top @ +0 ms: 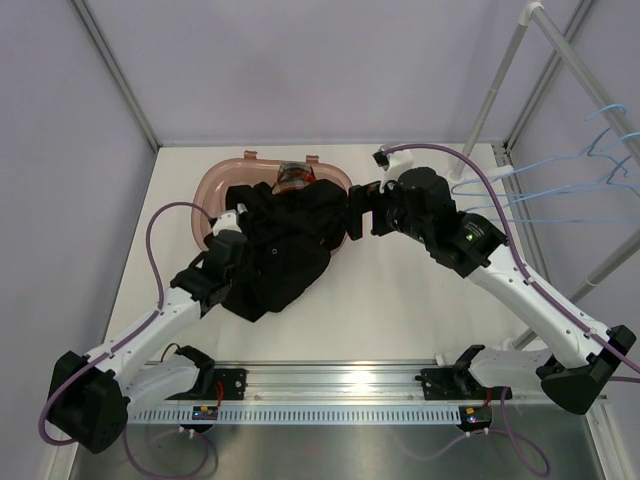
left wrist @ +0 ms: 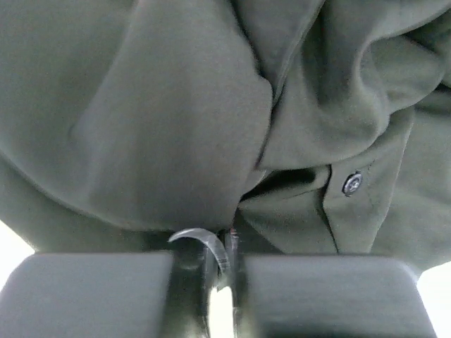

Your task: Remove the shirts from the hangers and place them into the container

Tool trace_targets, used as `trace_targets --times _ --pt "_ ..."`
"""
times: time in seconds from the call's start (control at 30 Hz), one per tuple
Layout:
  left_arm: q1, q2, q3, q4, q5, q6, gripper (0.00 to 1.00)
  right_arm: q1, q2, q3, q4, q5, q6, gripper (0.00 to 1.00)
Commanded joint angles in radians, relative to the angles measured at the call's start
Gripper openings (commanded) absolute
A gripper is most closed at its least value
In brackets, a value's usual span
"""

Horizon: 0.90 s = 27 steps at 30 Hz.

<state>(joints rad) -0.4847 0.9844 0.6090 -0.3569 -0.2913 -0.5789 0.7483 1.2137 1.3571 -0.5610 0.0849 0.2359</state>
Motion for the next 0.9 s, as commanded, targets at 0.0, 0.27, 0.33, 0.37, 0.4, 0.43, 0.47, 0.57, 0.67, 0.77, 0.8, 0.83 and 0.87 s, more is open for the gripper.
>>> trace_targets --times 0.0,0.27,0.33,0.37,0.4,0.43,0.47,0.57,0.67,0.77,0.8,0.83,0.87 --pt "-0.029 0.026 0.037 0.038 -0.026 -0.006 0.00 0.011 -0.031 0.000 0.041 -0.002 0.000 0.99" --pt "-0.117 0.008 0.226 0.035 -0.063 0.072 0.00 0.011 -0.003 0.000 0.041 0.003 -0.010 1.00" --pt "-0.120 0.013 0.276 0.100 -0.062 0.125 0.00 0.011 0.006 0.002 0.044 0.000 -0.012 1.00" --pt "-0.120 0.019 0.326 0.133 -0.059 0.189 0.00 0.011 0.007 0.002 0.046 -0.004 -0.012 1.00" --pt "-0.120 0.040 0.351 0.168 -0.058 0.235 0.00 0.011 0.012 0.000 0.047 -0.007 -0.015 0.99" --pt "-0.120 0.057 0.374 0.259 -0.049 0.285 0.00 0.011 0.014 0.004 0.047 -0.010 -0.014 0.99" --pt "-0.108 0.080 0.432 0.295 -0.045 0.363 0.00 0.010 0.018 0.005 0.046 -0.013 -0.014 0.99" --pt "-0.019 0.232 0.564 0.326 0.021 0.419 0.00 0.011 0.024 0.011 0.043 -0.010 -0.024 0.99" --pt "0.102 0.414 0.737 0.308 0.160 0.381 0.00 0.011 0.032 0.023 0.032 0.009 -0.041 0.99" --pt "0.167 0.607 0.941 0.218 0.218 0.379 0.00 0.011 0.027 0.025 0.035 0.024 -0.053 0.99" --pt "0.179 0.643 0.981 0.202 0.228 0.378 0.00 0.011 0.024 0.023 0.036 0.033 -0.056 0.99" --pt "0.193 0.677 1.049 0.184 0.244 0.372 0.00 0.010 0.026 0.027 0.035 0.044 -0.061 0.99" --pt "0.219 0.729 1.077 0.130 0.244 0.348 0.00 0.011 0.026 0.030 0.033 0.055 -0.061 1.00"
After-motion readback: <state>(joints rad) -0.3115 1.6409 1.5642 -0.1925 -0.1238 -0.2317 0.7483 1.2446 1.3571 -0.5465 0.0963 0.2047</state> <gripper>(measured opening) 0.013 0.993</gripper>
